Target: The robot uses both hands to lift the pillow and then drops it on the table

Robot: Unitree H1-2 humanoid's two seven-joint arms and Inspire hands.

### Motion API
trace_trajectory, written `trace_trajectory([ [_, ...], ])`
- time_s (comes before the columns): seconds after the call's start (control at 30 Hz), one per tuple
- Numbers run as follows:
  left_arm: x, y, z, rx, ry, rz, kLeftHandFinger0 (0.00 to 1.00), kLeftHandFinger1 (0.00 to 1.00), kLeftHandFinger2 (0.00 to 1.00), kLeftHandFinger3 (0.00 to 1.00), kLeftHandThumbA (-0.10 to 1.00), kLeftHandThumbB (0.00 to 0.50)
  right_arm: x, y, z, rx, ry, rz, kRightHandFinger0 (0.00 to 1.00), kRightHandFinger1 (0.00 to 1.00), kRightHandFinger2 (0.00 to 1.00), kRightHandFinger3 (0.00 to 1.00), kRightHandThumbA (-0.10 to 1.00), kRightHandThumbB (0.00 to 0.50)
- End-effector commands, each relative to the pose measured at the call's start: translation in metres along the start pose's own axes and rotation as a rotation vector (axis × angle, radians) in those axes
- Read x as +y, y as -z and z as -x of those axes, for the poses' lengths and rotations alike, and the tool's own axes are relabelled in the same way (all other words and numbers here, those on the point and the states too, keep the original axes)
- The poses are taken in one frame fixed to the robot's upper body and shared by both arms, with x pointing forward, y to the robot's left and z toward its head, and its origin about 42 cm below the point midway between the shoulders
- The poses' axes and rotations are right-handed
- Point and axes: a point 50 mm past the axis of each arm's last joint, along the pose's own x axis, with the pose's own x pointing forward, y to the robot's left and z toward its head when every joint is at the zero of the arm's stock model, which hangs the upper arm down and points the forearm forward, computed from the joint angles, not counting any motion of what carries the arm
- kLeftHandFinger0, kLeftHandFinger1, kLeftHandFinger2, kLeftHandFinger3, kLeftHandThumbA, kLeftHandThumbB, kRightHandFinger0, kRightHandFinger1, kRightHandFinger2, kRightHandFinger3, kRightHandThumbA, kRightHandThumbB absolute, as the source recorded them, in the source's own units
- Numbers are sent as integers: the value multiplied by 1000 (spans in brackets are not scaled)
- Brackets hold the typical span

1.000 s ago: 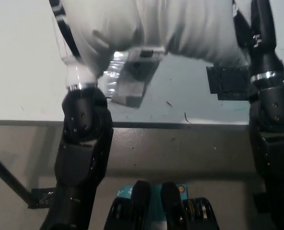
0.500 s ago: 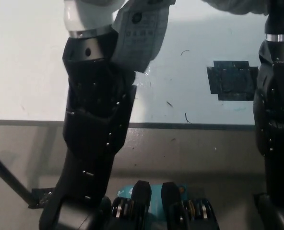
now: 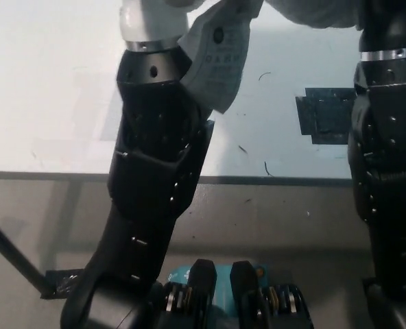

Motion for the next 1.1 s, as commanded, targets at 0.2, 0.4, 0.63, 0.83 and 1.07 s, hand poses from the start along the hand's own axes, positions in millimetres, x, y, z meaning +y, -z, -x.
trace_trajectory([
  [0.2, -13, 80, 53, 357, 82, 18, 1000, 1000, 1000, 1000, 995, 7, 53, 40, 14, 109, -163, -73, 1000, 1000, 1000, 1000, 1000, 72],
  [0.4, 19, 144, 119, 648, 42, -27, 1000, 1000, 1000, 1000, 1000, 95, 69, 121, 67, 416, -183, -91, 1000, 1000, 1000, 1000, 1000, 133],
  [0.63, 51, 183, 200, 946, -1, -69, 1000, 1000, 1000, 1000, 1000, 0, 89, 180, 137, 694, -169, -79, 1000, 1000, 1000, 1000, 1000, 103],
  [0.83, 81, 196, 259, 1171, 3, -69, 1000, 1000, 1000, 1000, 1000, 43, 95, 212, 185, 861, -206, -85, 1000, 1000, 1000, 1000, 1000, 23],
  [1.07, 98, 196, 259, 1180, 8, -87, 1000, 1000, 1000, 1000, 1000, 91, 73, 220, 180, 876, -199, -54, 1000, 1000, 1000, 1000, 1000, 20],
])
